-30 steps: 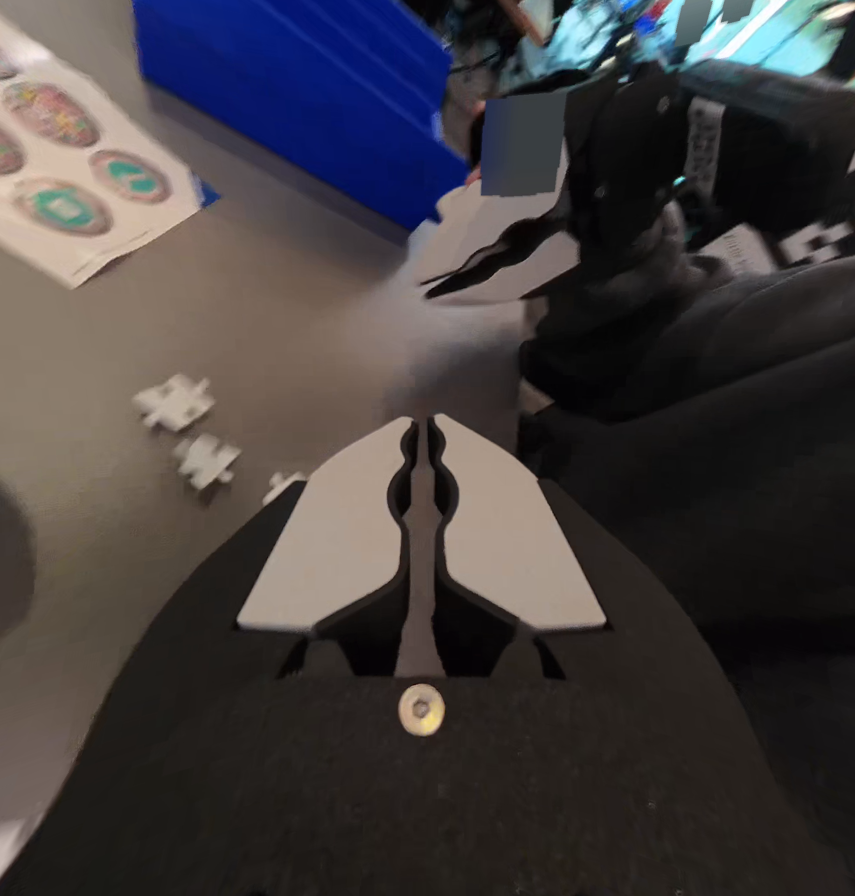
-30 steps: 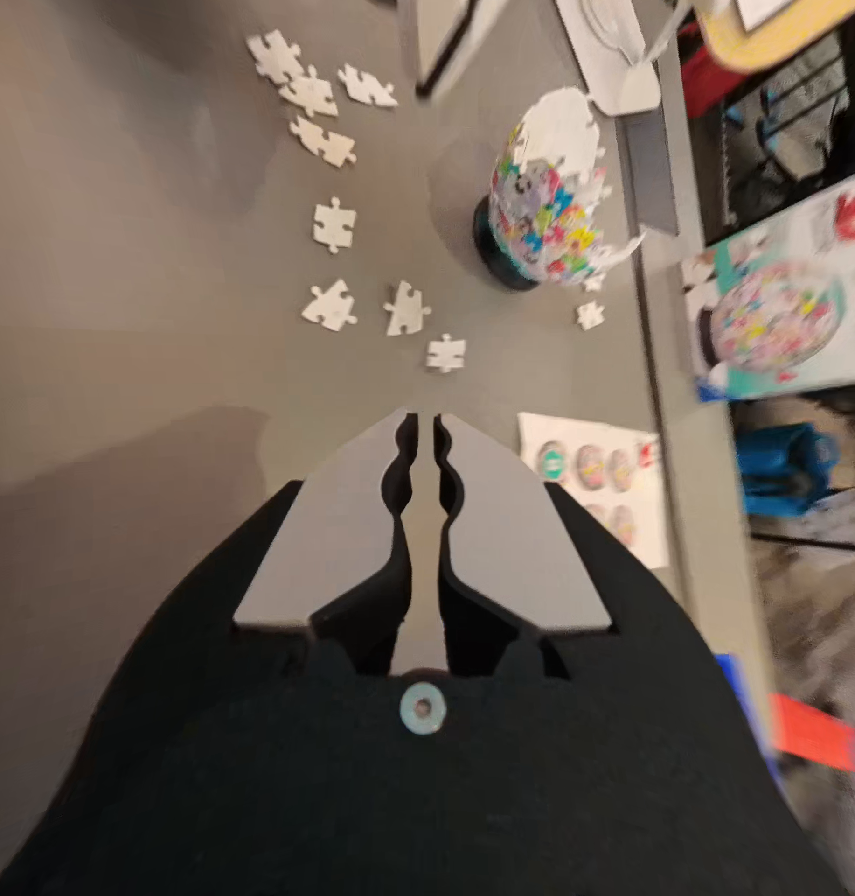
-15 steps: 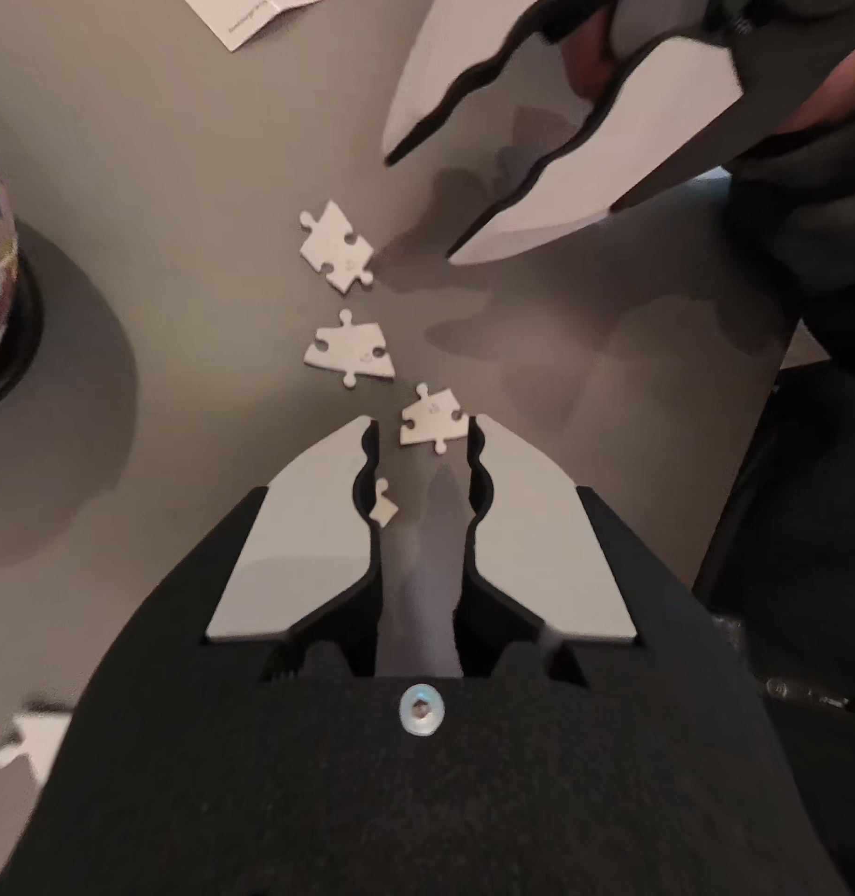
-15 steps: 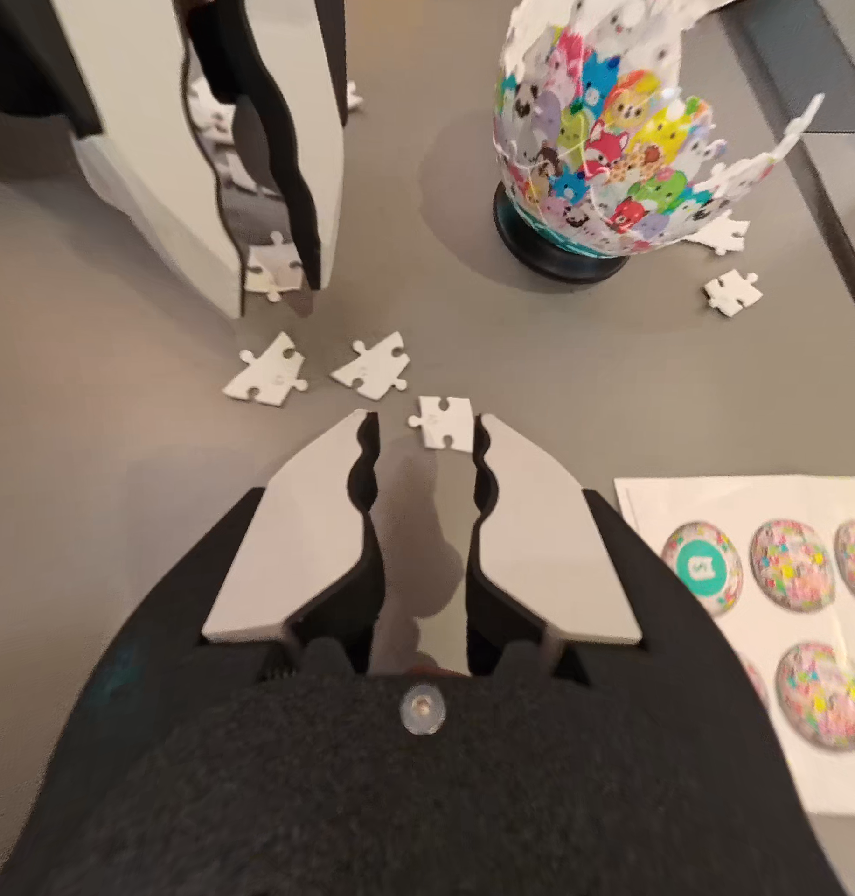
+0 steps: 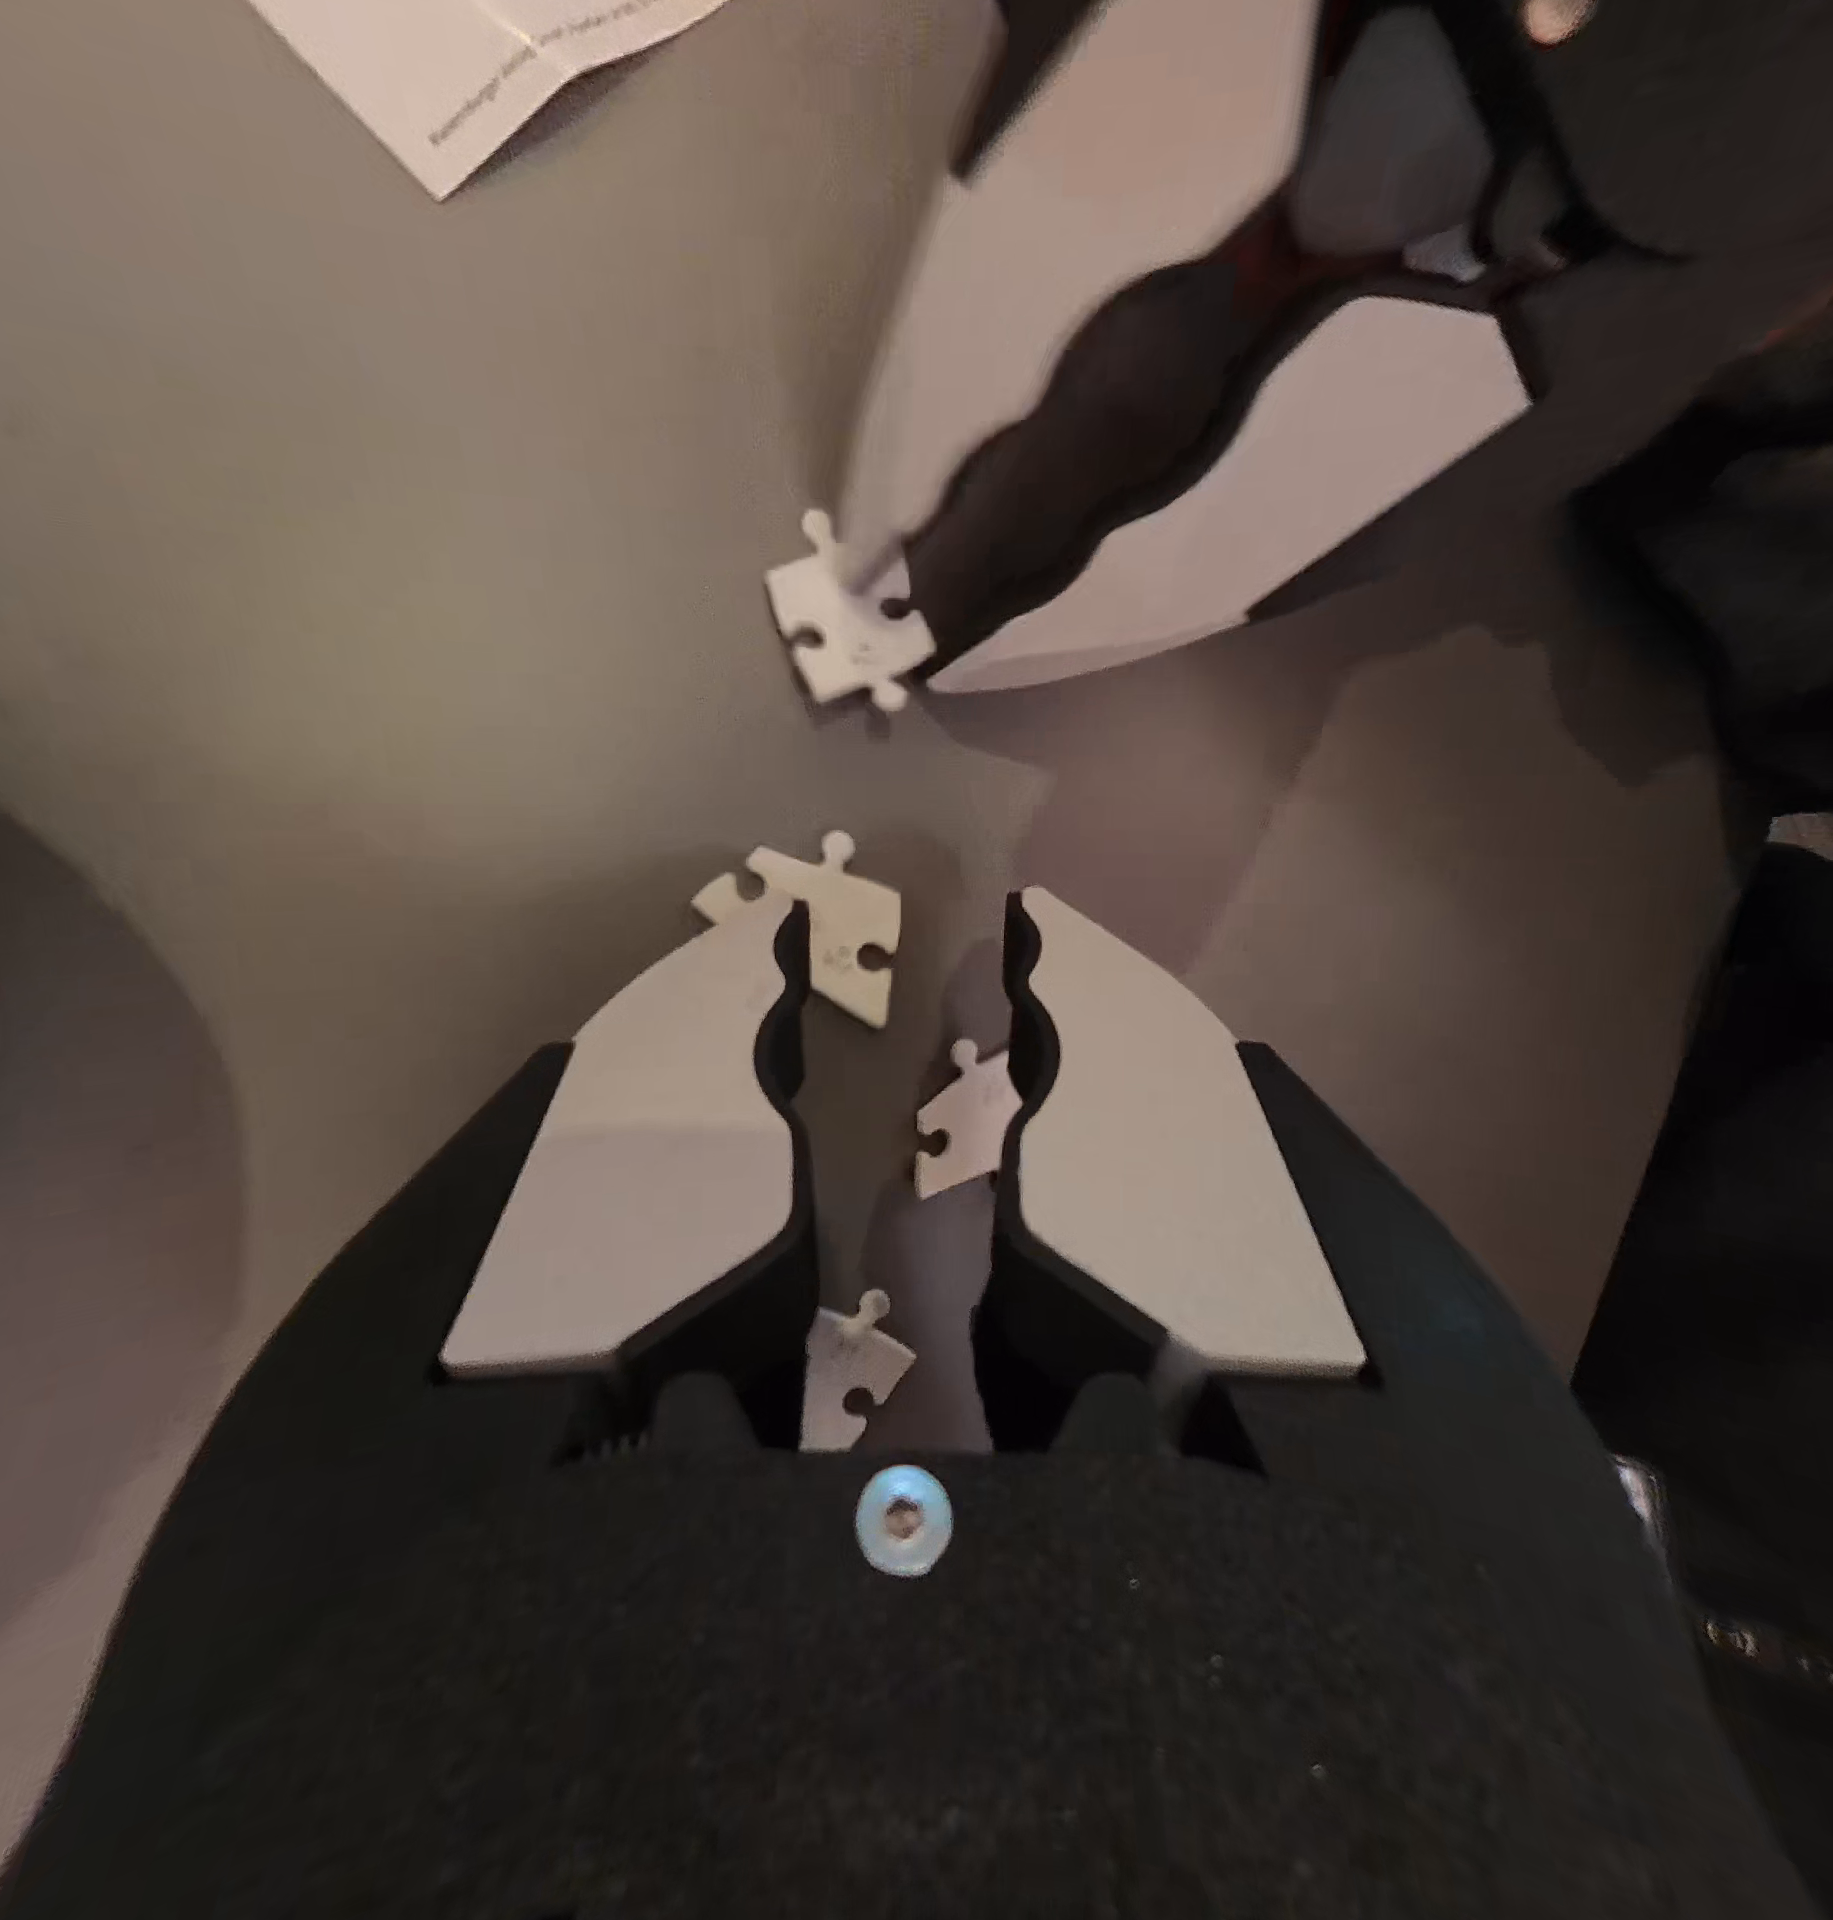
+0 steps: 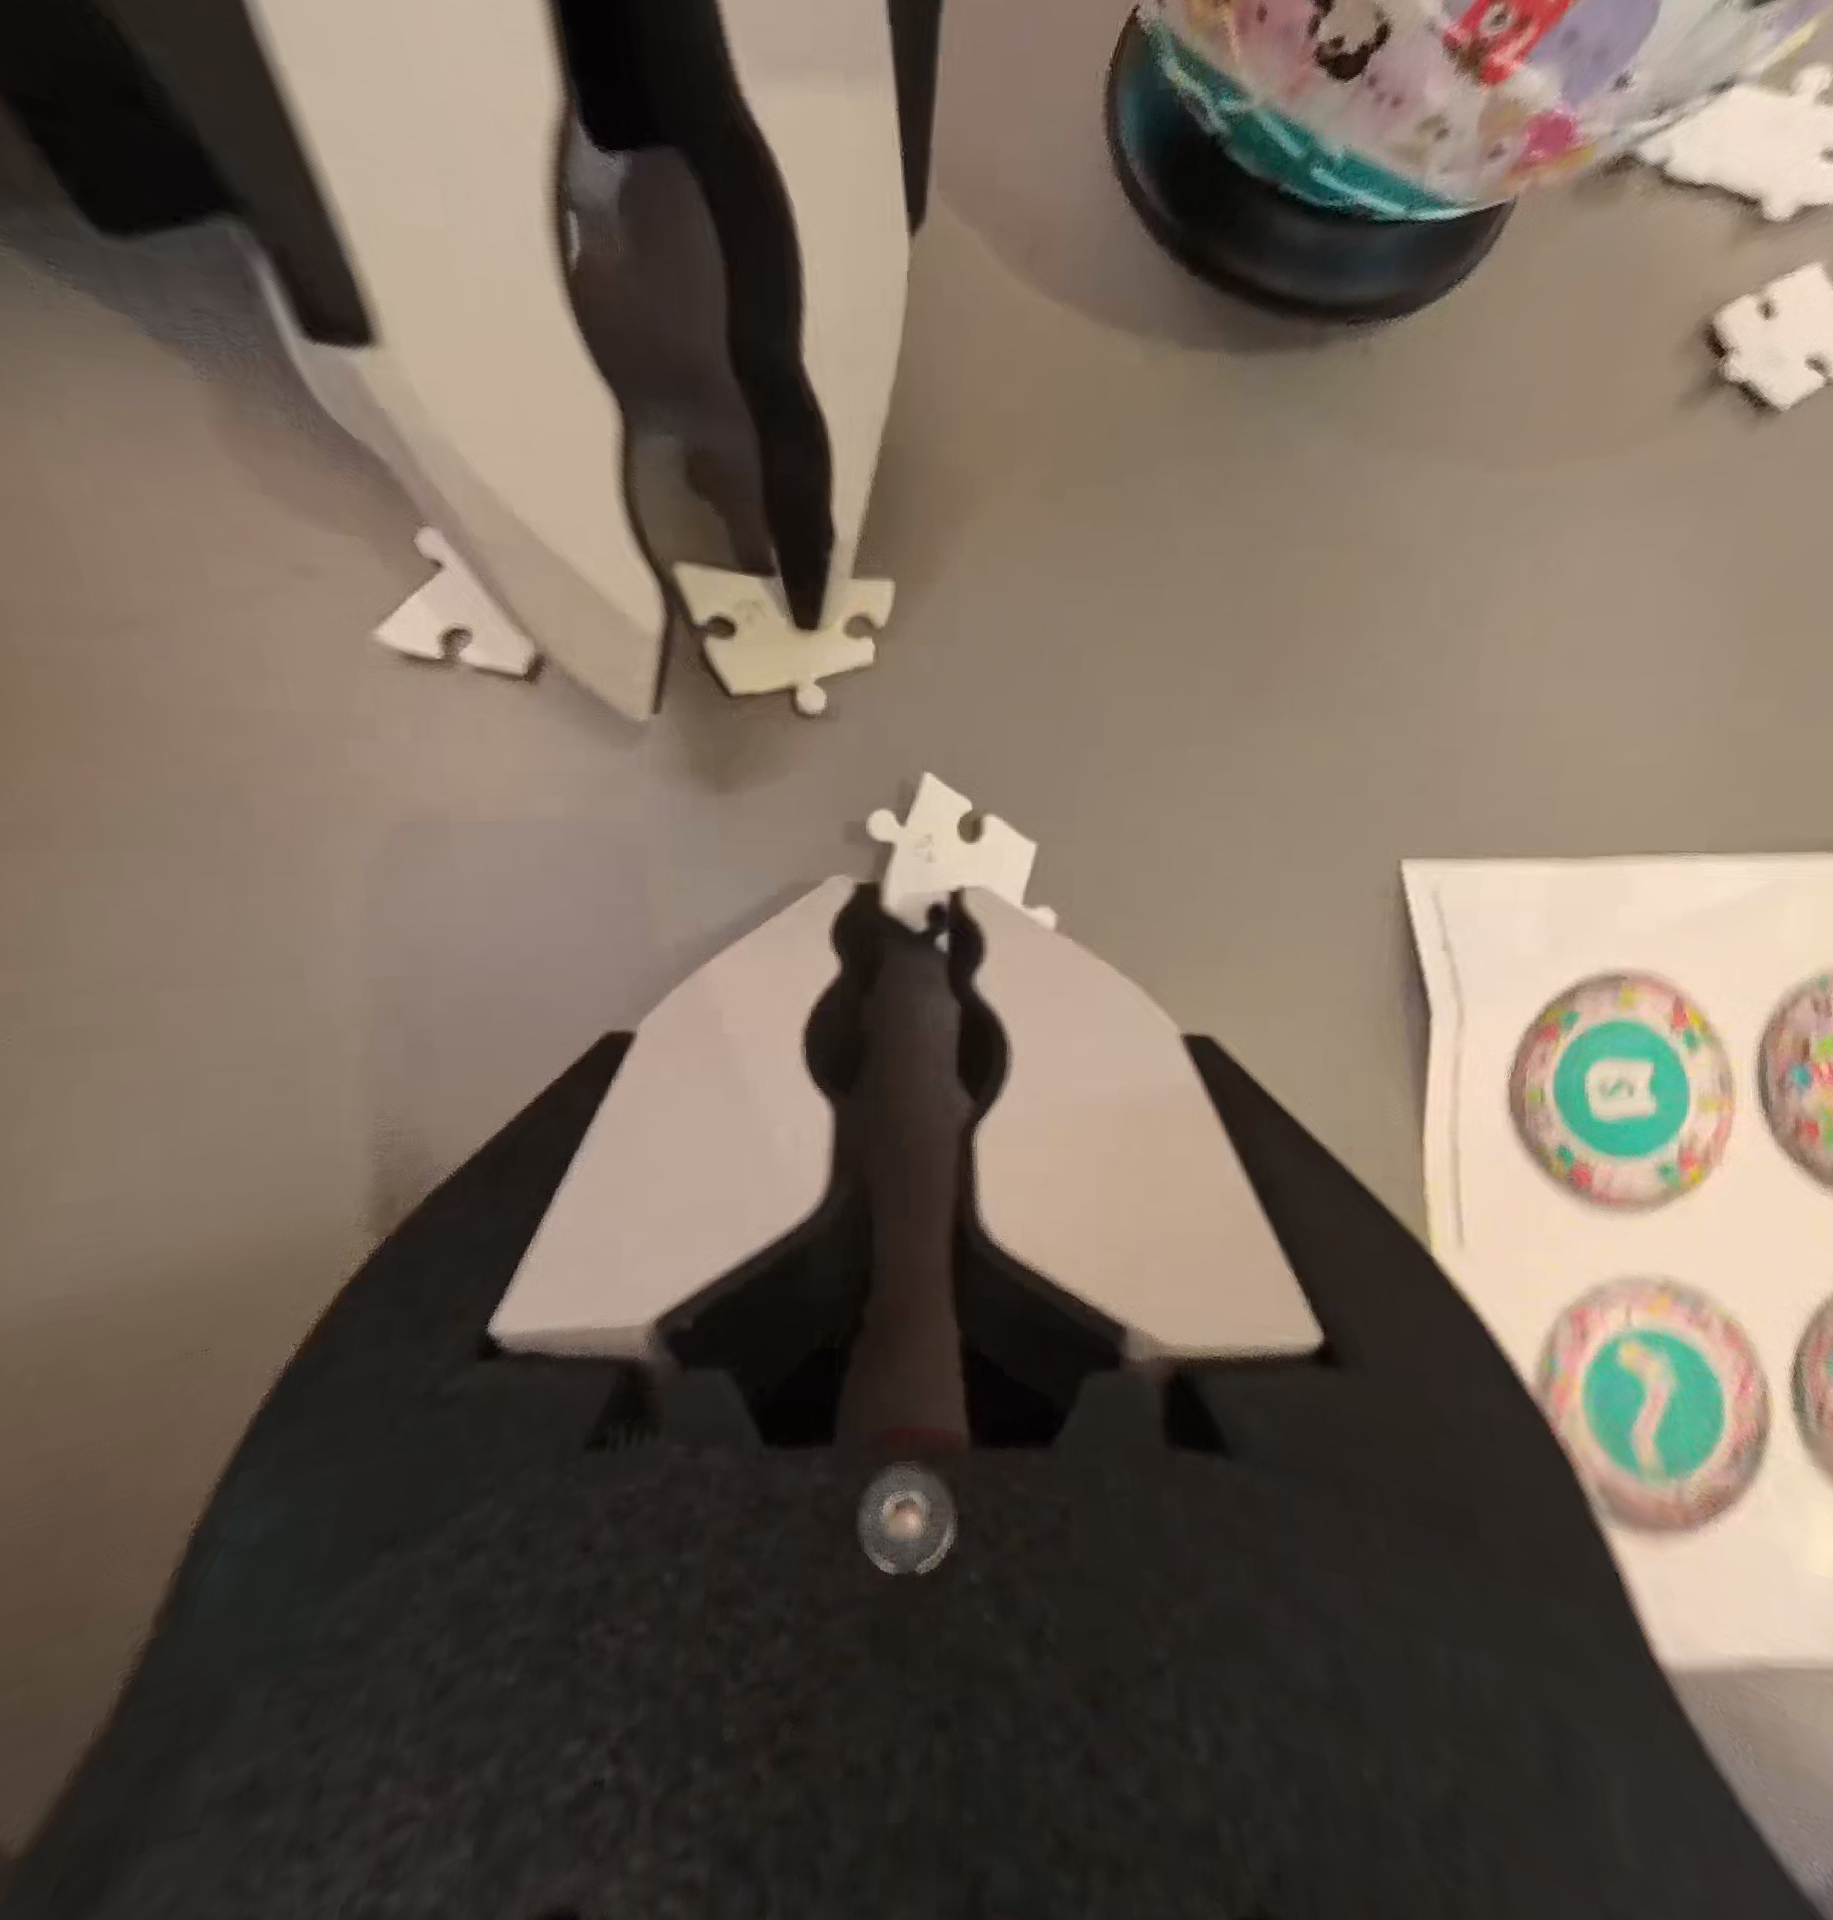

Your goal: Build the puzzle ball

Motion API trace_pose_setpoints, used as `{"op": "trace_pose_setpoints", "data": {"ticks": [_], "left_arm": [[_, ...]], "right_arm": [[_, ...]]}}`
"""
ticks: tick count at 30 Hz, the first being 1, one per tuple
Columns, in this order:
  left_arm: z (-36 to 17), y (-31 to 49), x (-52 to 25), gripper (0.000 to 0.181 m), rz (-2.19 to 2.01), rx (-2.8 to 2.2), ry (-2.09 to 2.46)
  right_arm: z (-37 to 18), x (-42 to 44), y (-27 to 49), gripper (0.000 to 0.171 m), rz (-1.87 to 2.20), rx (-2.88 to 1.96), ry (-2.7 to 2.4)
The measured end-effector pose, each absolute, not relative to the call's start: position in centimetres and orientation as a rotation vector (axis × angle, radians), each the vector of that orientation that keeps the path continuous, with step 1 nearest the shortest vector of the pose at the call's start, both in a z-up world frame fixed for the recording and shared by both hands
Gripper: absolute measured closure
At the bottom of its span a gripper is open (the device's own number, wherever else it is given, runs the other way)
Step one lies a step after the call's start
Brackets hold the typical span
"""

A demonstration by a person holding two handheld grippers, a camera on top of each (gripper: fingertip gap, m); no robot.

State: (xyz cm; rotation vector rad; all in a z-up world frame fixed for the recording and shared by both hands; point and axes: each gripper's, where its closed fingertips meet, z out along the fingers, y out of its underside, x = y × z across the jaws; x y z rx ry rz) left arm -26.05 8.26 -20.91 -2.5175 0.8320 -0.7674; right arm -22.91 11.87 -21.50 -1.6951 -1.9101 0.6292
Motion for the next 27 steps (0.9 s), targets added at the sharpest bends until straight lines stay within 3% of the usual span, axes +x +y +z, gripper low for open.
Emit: {"op": "trace_pose_setpoints", "data": {"ticks": [2, 6, 10, 22, 27], "left_arm": [[-21.0, 8.0, -25.2, 0.152, -0.792, -2.519, 0.898], [-21.6, 5.9, -22.9, 0.18, -0.855, -2.472, 1.145], [-21.5, 4.4, -21.2, 0.181, -0.902, -2.444, 1.259], [-18.4, 1.9, -22.0, 0.166, -0.933, -2.367, 1.267], [-14.8, 1.8, -22.1, 0.144, -1.5, -2.268, 0.915]], "right_arm": [[-21.0, -21.4, 10.7, 0.163, 0.632, -1.73, -1.863], [-21.6, -18.3, 7.3, 0.162, 0.626, -1.744, -1.905], [-21.6, -16.4, 6.0, 0.162, 0.627, -1.725, -1.907], [-17.5, -19.5, 3.7, 0.164, 0.633, -1.082, -2.101], [-16.6, -21.9, 2.0, 0.165, 0.601, -0.909, -2.164]]}}
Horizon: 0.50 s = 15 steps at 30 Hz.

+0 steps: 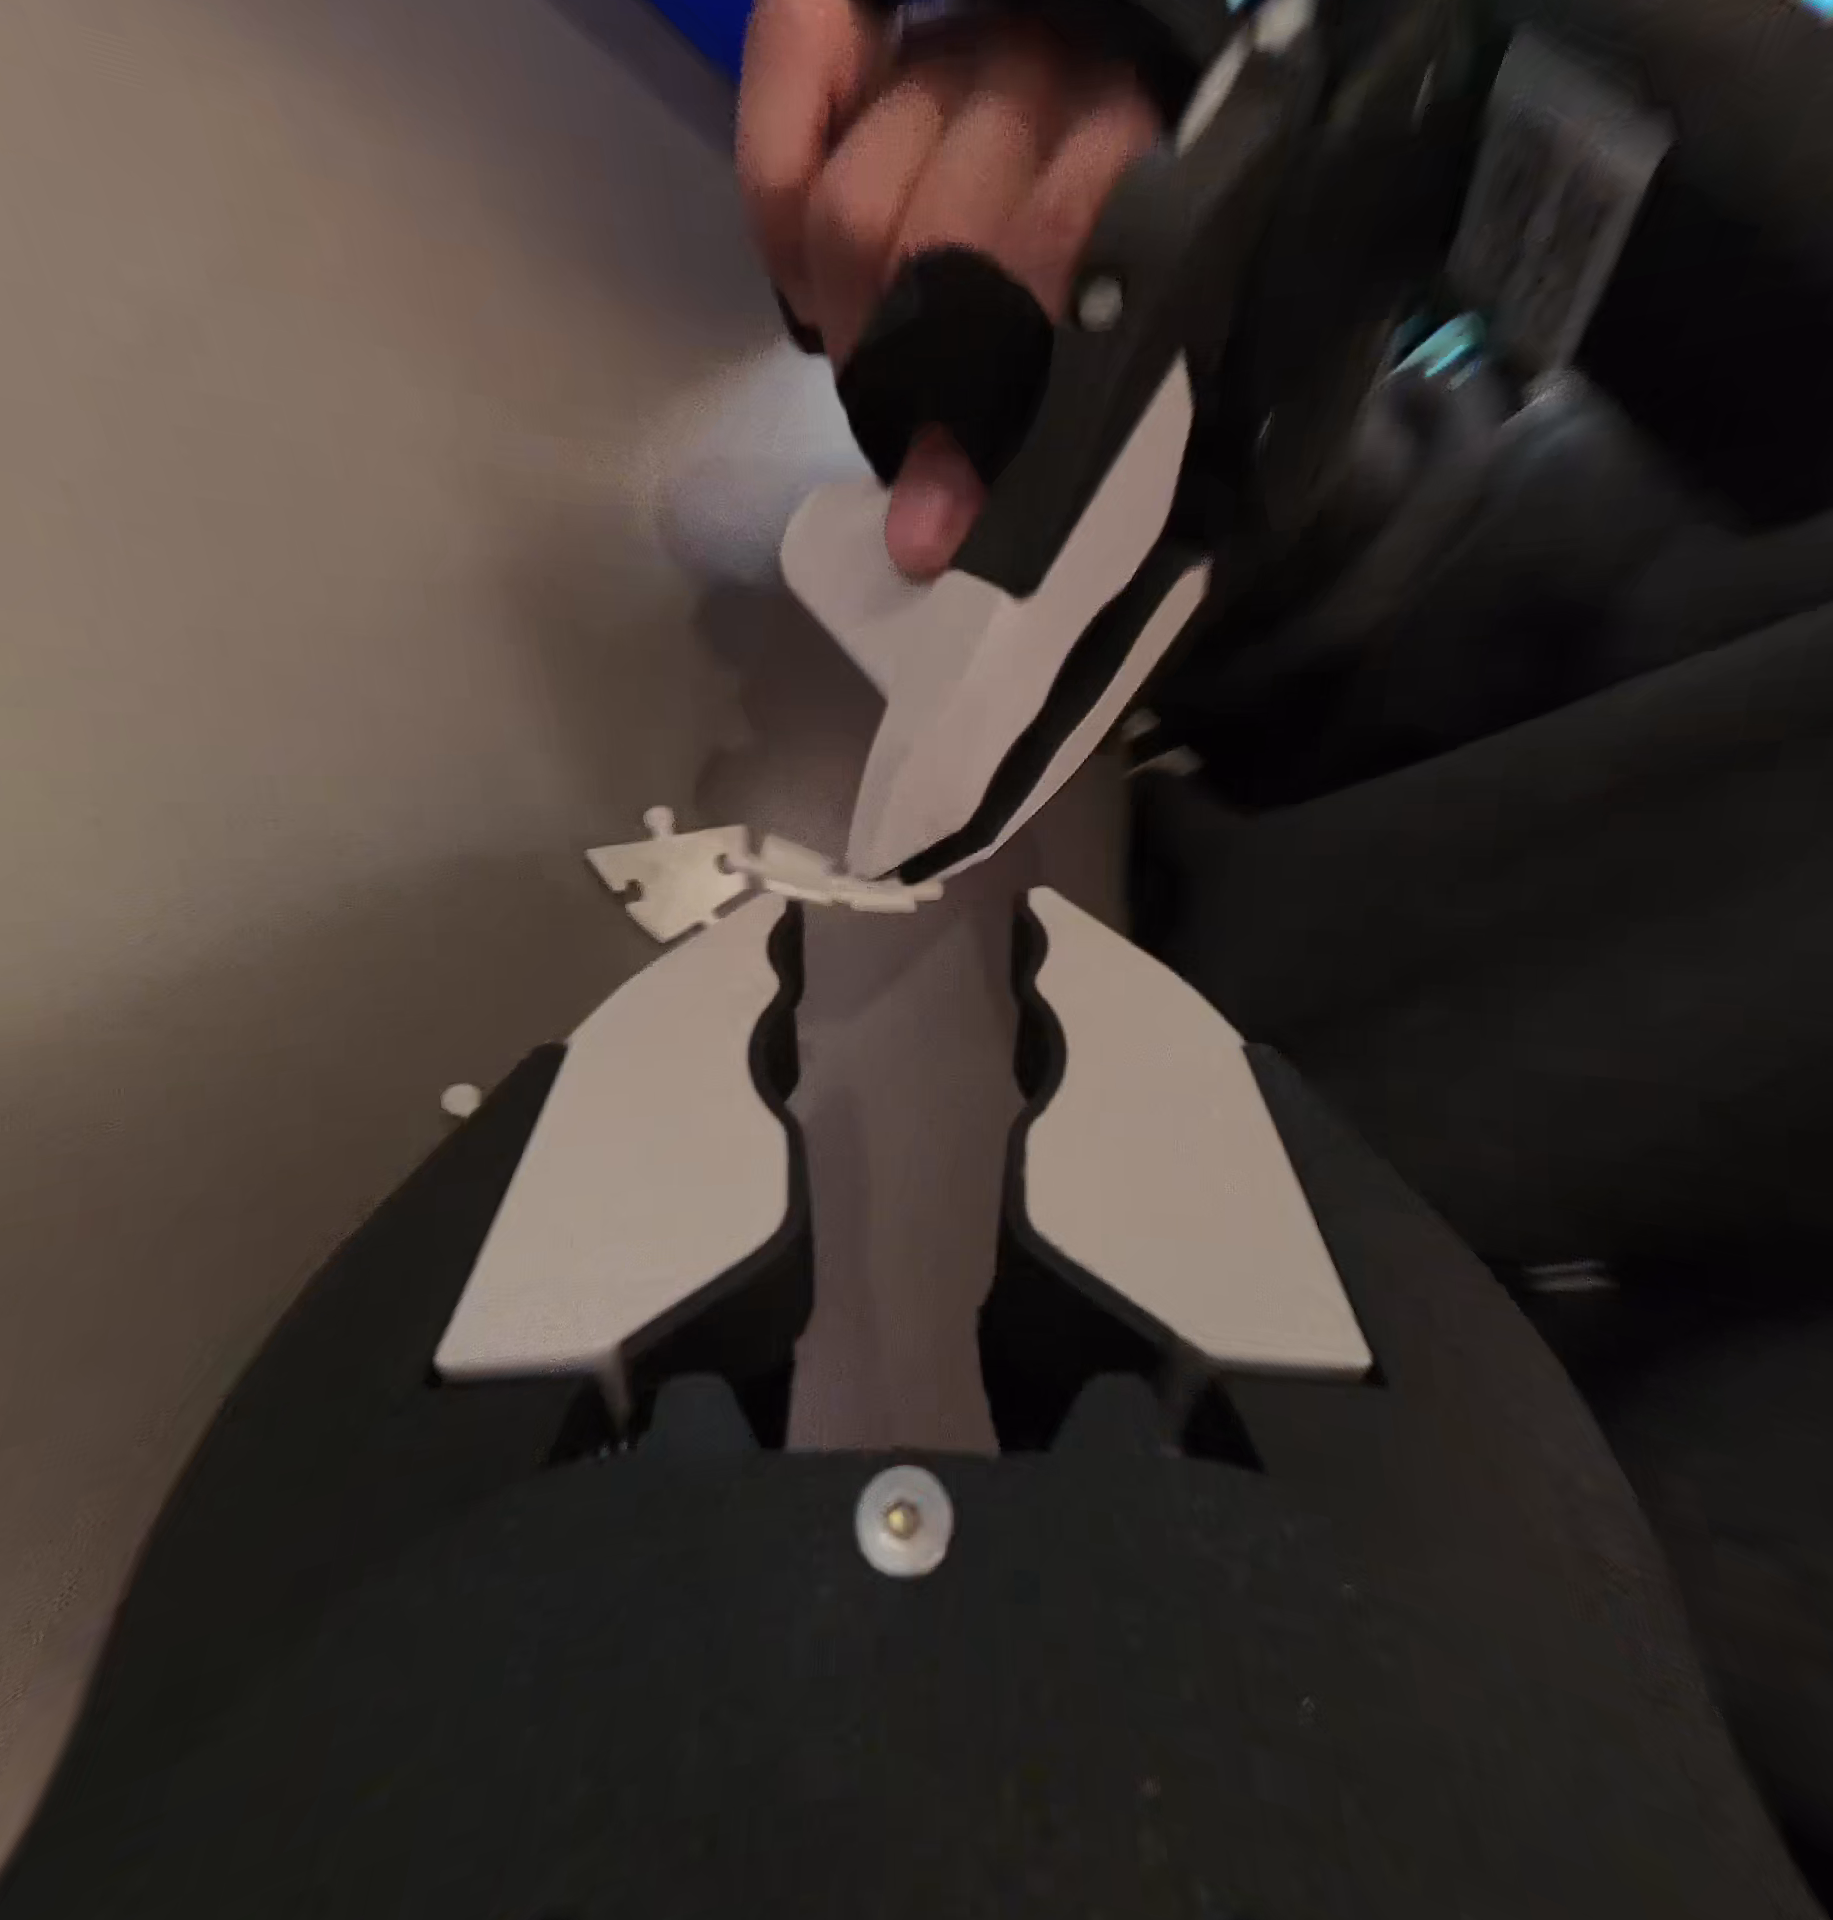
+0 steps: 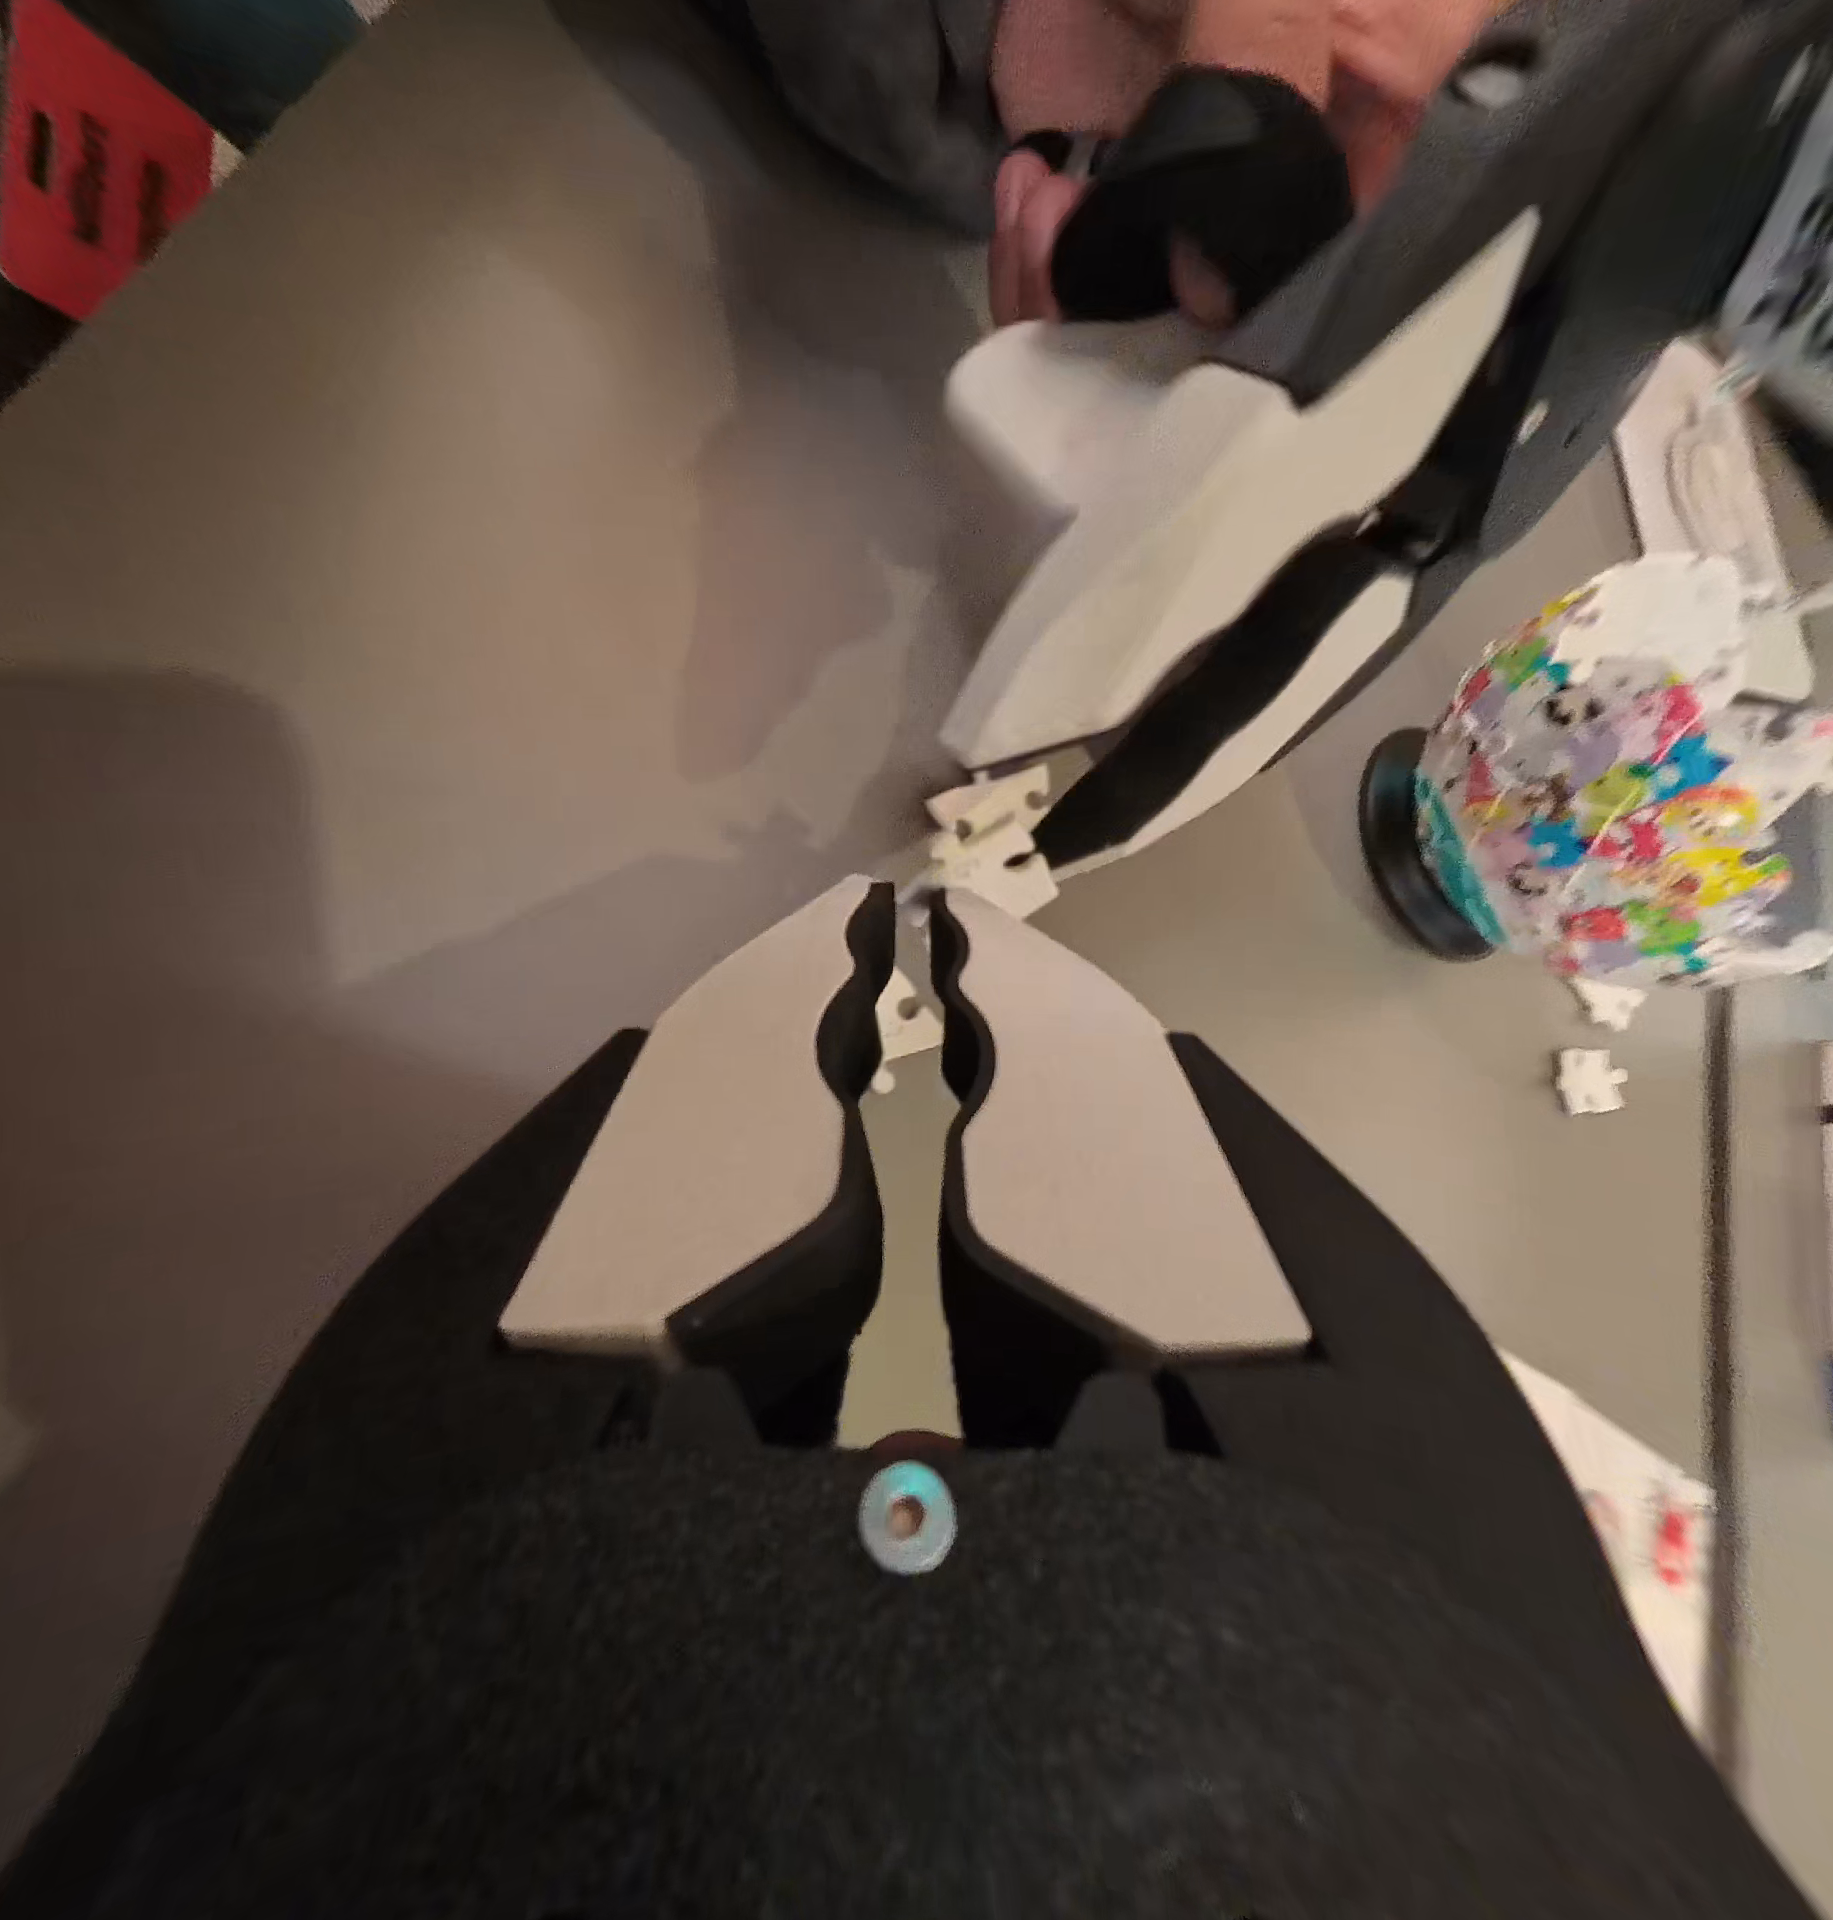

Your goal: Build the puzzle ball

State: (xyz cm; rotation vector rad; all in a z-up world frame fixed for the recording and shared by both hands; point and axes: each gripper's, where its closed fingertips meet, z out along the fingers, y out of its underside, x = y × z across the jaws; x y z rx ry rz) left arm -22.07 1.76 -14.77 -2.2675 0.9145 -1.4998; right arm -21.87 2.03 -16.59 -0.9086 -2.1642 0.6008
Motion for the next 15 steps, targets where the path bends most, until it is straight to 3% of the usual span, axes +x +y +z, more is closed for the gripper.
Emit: {"op": "trace_pose_setpoints", "data": {"ticks": [9, 15], "left_arm": [[-14.5, 0.8, -23.2, 0.148, -1.85, -2.229, 0.759], [-17.1, -1.1, -25.0, 0.149, -1.49, -2.352, 0.881]], "right_arm": [[-16.6, -22.7, -0.6, 0.169, 0.466, -0.741, -2.197], [-19.3, -22.3, -1.6, 0.169, 0.515, -0.803, -2.27]]}}
